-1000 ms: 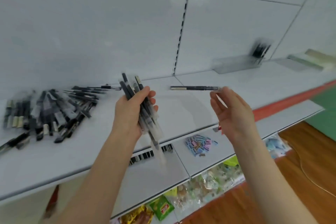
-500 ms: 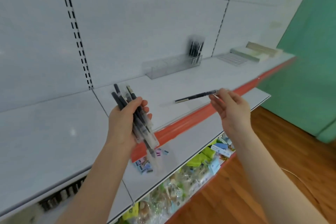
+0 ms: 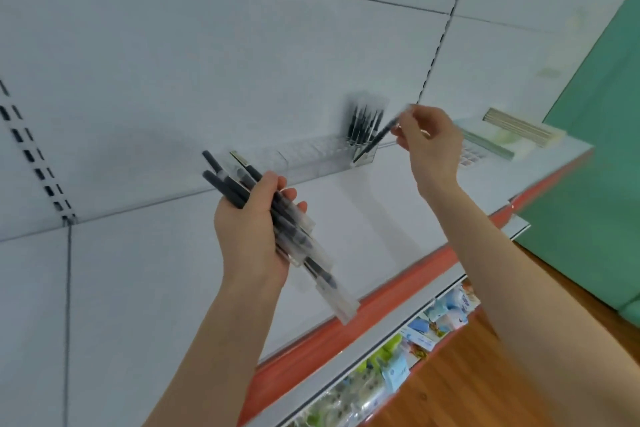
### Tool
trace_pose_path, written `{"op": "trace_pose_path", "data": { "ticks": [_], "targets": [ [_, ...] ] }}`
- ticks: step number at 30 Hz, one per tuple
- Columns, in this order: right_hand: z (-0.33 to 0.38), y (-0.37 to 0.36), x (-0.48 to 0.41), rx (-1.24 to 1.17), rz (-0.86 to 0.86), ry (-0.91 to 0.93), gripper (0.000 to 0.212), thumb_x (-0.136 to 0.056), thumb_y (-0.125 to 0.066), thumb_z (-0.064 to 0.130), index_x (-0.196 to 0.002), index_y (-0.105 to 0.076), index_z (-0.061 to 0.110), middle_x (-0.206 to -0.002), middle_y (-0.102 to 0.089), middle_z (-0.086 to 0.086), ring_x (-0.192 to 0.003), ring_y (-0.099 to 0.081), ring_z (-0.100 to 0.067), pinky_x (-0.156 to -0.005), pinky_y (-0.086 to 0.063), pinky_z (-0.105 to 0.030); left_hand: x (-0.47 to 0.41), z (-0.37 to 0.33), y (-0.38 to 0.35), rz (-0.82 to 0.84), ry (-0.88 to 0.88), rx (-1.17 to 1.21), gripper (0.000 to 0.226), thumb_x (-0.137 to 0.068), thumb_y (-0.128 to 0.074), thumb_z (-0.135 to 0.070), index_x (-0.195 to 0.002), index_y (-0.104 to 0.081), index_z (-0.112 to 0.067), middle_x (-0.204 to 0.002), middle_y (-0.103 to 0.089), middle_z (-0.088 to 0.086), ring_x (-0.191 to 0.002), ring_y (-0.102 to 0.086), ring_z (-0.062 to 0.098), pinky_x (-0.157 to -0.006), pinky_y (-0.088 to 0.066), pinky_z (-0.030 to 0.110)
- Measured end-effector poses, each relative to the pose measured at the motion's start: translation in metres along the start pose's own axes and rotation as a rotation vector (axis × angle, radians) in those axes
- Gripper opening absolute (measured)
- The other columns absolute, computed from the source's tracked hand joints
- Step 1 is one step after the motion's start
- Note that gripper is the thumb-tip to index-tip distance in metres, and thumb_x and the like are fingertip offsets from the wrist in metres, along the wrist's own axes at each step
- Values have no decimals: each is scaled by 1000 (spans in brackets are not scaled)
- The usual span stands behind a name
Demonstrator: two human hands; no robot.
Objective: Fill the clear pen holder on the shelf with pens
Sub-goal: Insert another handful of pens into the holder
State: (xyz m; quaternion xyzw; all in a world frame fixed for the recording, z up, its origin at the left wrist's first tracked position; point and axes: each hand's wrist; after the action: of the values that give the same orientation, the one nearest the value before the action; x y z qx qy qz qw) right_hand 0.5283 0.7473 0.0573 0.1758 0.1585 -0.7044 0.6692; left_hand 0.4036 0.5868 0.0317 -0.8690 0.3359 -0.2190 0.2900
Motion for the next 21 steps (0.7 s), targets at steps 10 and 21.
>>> {"op": "trace_pose_path", "data": {
  "ticks": [10, 21],
  "targets": [
    [-50, -36, -113, 131, 208, 262, 22, -88, -52, 10, -109, -56, 11, -78, -62, 3, -77, -64, -13, -74, -48, -20, -32, 37, -46, -171, -125, -32, 9, -88, -58, -12, -79, -59, -10, -58, -63, -4, -53, -61, 3, -49, -52, 18],
    [-73, -48, -184, 106, 617, 399, 17, -87, -55, 8, -103, -61, 6, -81, -62, -7, -81, -64, -29, -82, -53, -36, -46, 91, -118, -378, -310, 74, 9, -89, -57, -12, -94, -58, -5, -73, -61, 2, -58, -61, 6, -49, -51, 18]
  ]
}}
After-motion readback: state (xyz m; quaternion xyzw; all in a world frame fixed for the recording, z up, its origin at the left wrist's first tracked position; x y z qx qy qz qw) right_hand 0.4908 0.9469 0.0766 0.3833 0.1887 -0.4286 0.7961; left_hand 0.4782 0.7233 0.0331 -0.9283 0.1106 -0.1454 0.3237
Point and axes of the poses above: each hand's wrist, its own x-axis away from the middle knuckle, its own y-axis out of the back of the hand, z = x × y
